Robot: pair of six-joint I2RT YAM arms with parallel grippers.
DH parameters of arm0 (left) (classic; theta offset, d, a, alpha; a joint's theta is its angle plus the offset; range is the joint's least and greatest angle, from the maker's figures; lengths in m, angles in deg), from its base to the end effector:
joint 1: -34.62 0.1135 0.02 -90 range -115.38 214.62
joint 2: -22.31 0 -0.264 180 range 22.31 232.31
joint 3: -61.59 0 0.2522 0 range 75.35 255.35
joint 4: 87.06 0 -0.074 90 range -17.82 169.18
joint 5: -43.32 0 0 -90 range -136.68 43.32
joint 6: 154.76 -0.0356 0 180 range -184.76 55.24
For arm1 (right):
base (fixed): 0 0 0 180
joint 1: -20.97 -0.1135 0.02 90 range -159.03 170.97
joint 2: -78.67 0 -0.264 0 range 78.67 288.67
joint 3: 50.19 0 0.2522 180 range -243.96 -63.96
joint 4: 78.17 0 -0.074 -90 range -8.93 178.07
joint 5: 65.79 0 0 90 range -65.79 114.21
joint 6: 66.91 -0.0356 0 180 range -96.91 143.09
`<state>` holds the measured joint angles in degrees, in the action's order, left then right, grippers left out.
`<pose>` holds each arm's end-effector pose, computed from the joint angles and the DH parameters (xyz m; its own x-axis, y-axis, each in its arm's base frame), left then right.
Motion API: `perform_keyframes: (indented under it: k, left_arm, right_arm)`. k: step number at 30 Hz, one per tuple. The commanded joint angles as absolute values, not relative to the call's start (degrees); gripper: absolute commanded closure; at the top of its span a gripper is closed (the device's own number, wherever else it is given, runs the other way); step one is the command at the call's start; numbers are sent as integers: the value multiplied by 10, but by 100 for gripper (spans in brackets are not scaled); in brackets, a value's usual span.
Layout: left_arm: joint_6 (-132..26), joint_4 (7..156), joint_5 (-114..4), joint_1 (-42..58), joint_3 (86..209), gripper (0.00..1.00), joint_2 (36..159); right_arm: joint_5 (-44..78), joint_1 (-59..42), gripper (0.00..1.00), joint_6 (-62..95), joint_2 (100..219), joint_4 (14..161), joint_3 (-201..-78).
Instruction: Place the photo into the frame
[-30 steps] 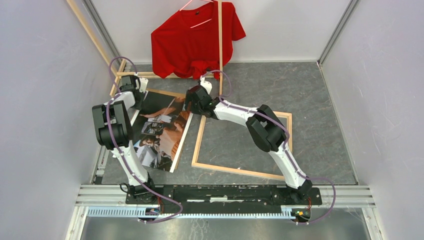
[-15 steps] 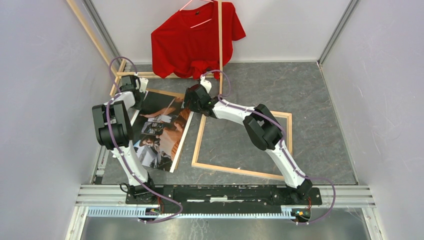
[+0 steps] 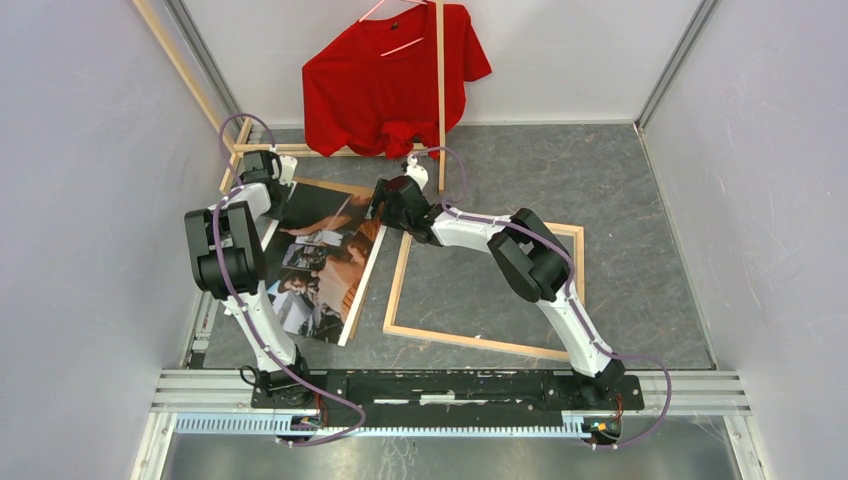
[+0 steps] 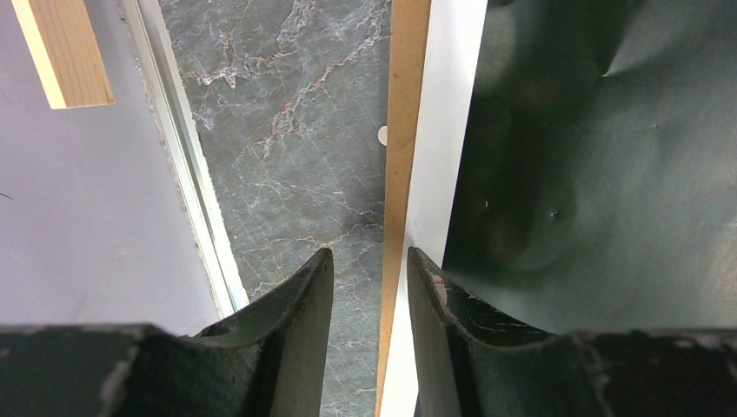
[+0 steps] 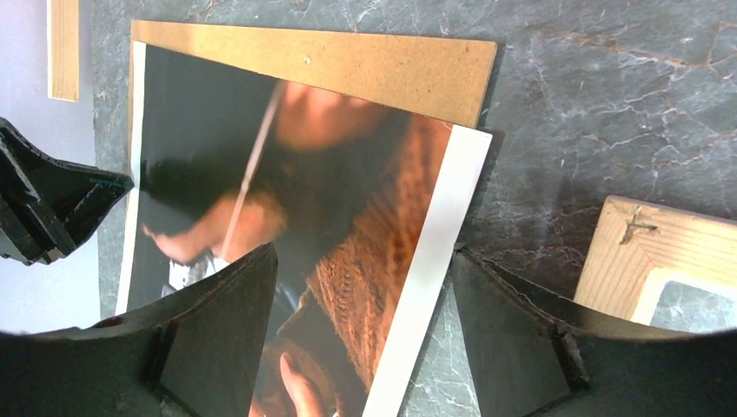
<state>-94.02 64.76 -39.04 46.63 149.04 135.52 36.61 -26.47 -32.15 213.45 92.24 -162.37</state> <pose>0.4054 0.0911 0.1582 -0.8280 0.3191 -0.4610 0.1398 0.9138 0.3815 0.3647 0.3858 0.1460 -0.6955 0.4290 -0.5765 -0.0441 0.7753 0.6300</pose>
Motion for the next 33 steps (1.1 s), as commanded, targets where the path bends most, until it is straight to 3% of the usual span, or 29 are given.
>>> perform_keyframes:
  k: [1, 21, 25, 30, 33]
  left_arm:
    - [-959, 593, -402, 464, 1460, 55, 1379]
    - [-965, 592, -400, 464, 1457, 57, 1376]
    - [-966, 590, -401, 464, 1458, 58, 1376]
    - [-967, 581, -403, 463, 1465, 58, 1378]
    - [-969, 575, -402, 466, 1469, 58, 1377]
  right_arm:
    - [354, -276, 21, -322, 2085, 968, -1610]
    - [347, -280, 23, -313, 2083, 972, -1609]
    - [333, -271, 32, -331, 2093, 993, -1593]
    - [301, -262, 61, -348, 2113, 1027, -1588]
    - [292, -258, 65, -350, 2121, 1035, -1588]
